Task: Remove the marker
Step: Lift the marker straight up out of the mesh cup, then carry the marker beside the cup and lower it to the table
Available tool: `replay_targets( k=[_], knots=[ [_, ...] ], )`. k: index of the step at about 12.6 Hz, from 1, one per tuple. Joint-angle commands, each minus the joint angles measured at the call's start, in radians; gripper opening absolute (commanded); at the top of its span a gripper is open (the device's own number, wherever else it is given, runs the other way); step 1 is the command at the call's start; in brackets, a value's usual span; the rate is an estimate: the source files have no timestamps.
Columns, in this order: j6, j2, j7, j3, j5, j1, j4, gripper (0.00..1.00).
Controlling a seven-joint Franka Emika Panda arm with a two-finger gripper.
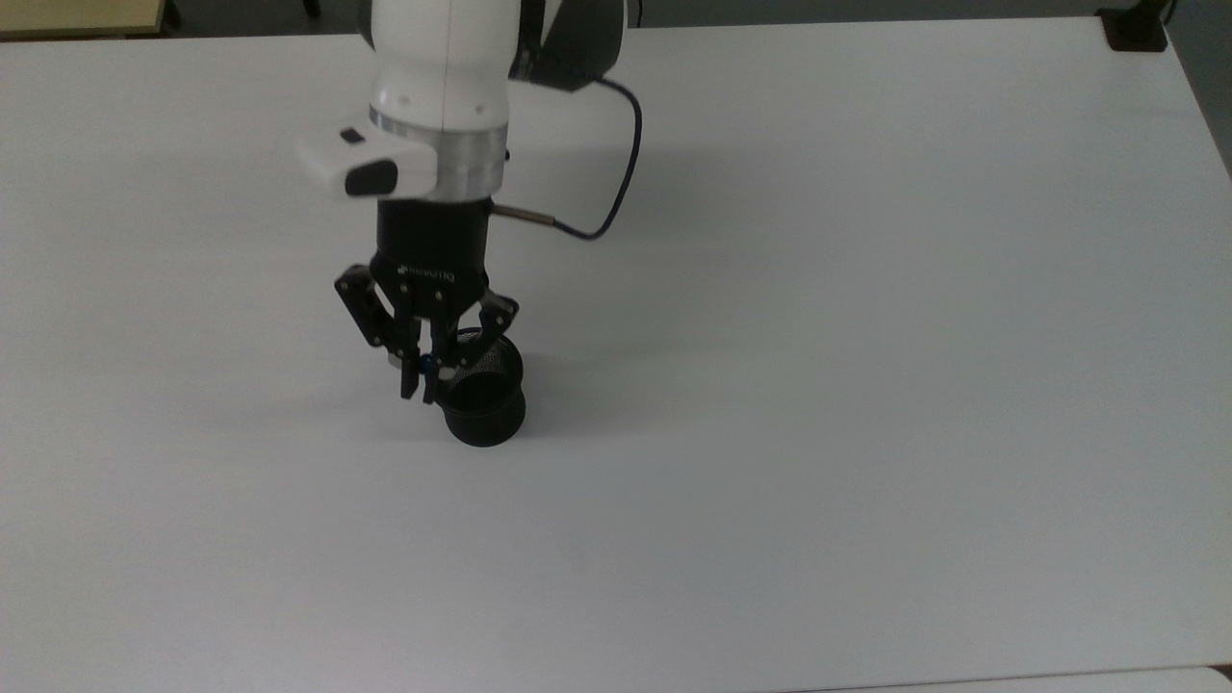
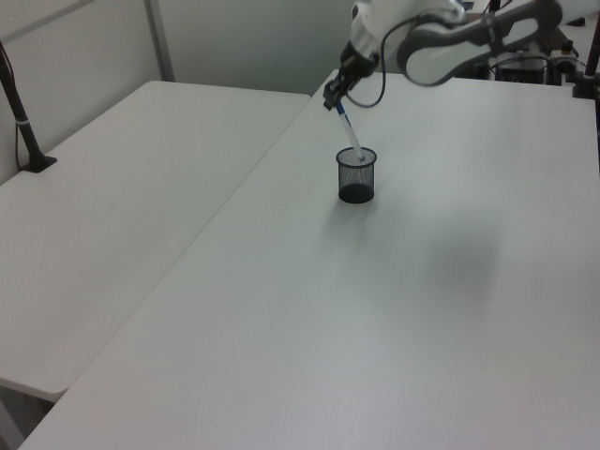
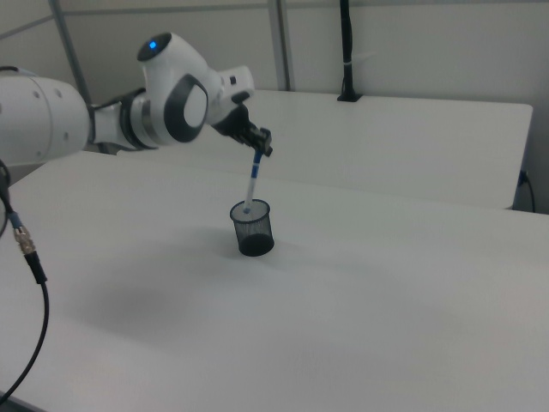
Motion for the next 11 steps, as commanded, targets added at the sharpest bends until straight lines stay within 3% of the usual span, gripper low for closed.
replay_targets(
  k=[1, 6, 11],
  knots=[
    [-0.073, -0.097, 0.028, 0.008, -0.008, 0.014, -0.023, 0.09],
    [-0.222, -0.093, 0.029, 0.039, -0.002, 0.112, -0.029, 0.09],
    [-0.23, -0.01, 0.032, 0.083, 0.017, 0.121, -0.046, 0.11]
  ],
)
